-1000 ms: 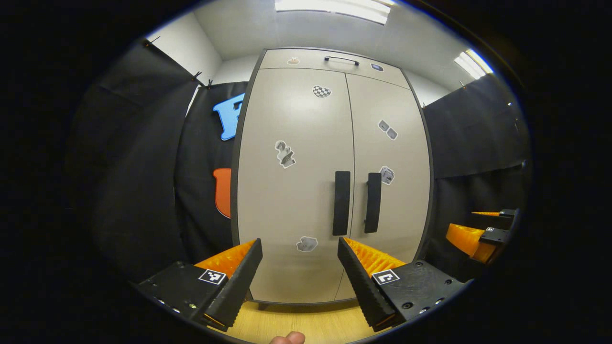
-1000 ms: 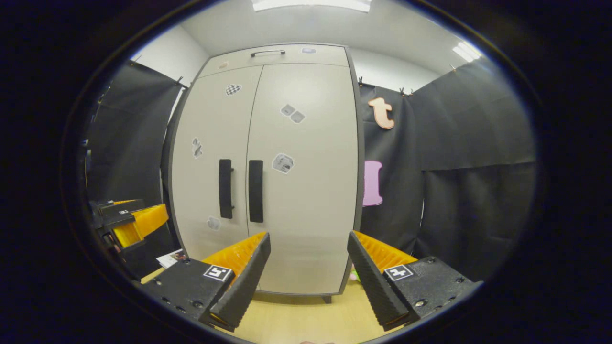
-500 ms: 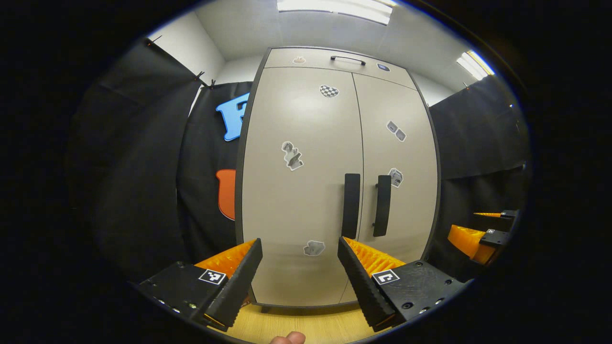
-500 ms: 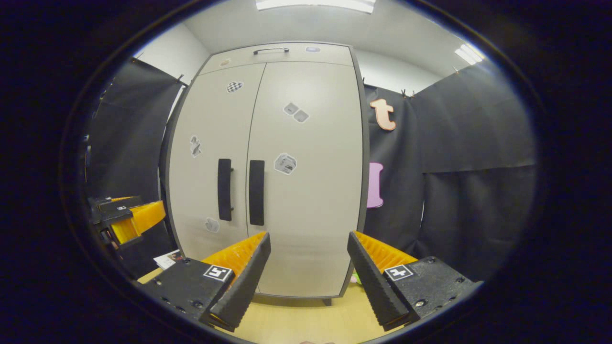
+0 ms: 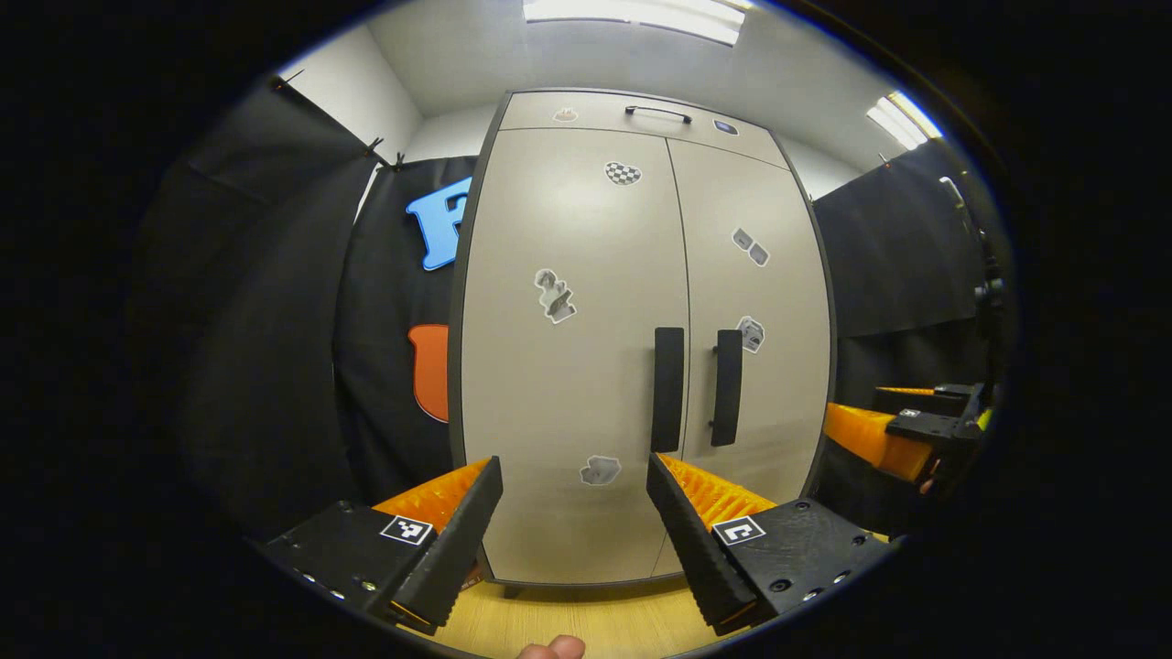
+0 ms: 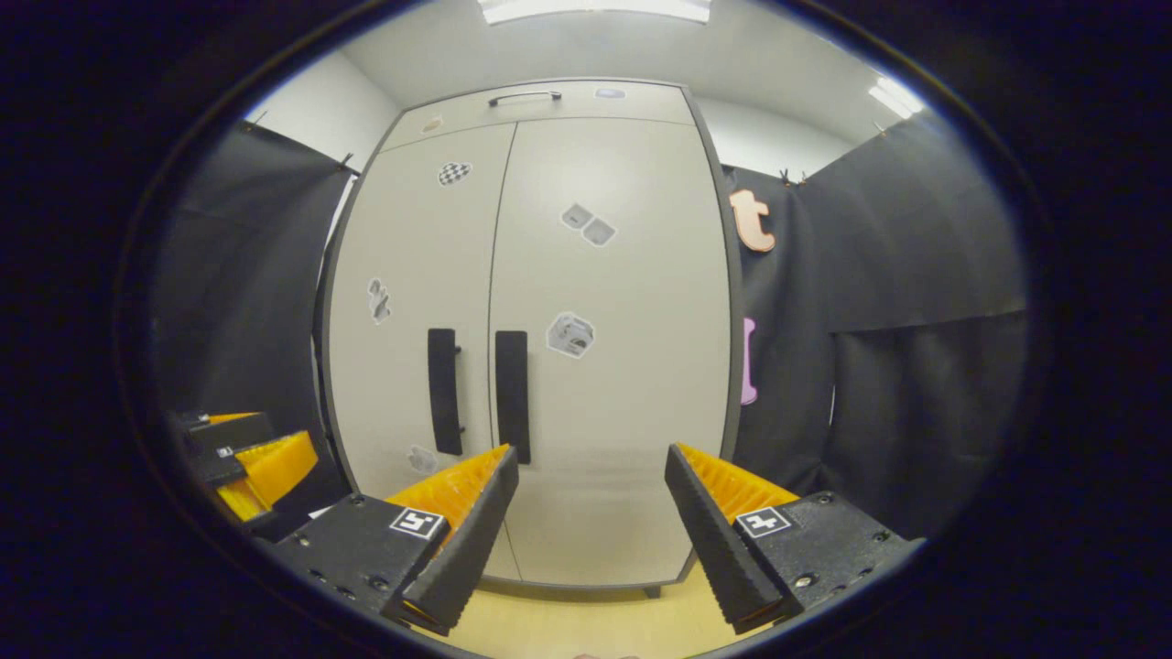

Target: Open the right door of the double-door shoe cabinet with the right hand, and open the left door with the left hand.

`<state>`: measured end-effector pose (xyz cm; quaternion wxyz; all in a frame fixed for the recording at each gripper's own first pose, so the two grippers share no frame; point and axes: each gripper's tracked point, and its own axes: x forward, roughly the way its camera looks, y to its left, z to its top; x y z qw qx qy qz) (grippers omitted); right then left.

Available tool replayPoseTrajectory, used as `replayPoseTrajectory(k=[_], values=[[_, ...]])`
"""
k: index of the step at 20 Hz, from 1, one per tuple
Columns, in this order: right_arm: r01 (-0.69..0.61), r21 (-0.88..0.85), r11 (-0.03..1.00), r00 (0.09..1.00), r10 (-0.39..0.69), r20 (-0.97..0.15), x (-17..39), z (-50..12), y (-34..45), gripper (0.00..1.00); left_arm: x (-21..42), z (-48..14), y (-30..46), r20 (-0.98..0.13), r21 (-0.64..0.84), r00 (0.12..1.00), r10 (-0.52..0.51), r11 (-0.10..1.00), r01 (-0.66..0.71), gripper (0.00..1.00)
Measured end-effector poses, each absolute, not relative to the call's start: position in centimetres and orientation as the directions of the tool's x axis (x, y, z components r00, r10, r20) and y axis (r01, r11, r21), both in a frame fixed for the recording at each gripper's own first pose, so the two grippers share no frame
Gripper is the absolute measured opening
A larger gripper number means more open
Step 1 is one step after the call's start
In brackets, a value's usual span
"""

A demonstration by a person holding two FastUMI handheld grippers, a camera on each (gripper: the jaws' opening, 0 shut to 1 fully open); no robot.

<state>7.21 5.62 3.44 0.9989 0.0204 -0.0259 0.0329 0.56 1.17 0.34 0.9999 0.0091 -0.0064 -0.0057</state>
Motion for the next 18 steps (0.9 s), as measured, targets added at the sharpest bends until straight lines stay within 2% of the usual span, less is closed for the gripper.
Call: replayPoseTrajectory(k=[6,13,15,17,18], values=[[-0.100,0.046,0.994,0.994,0.098,0.040,14.2,5.4,8.6,0.98,-1.6,-0.5,1.6,-0.009,0.027,1.000,-0.026,0.999,0.026,0.95],[-0.089,0.034,0.995,0.995,0.090,-0.044,19.2,3.4,11.7,0.99,-2.7,-0.9,3.1,-0.008,0.008,1.000,-0.010,1.000,0.010,0.95],[-0.077,0.049,0.996,0.996,0.080,-0.051,19.8,3.1,11.9,0.95,-2.7,-1.1,3.7,-0.014,0.002,1.000,0.001,1.000,-0.001,0.95],[-0.058,0.067,0.996,0.998,0.059,-0.020,19.9,3.6,11.8,0.88,-2.6,-1.4,4.5,-0.023,-0.002,1.000,0.014,1.000,-0.014,0.95],[-0.040,0.072,0.997,0.999,0.042,-0.022,19.9,3.5,11.4,0.81,-2.6,-1.5,4.6,-0.027,-0.004,1.000,0.013,1.000,-0.013,0.95]])
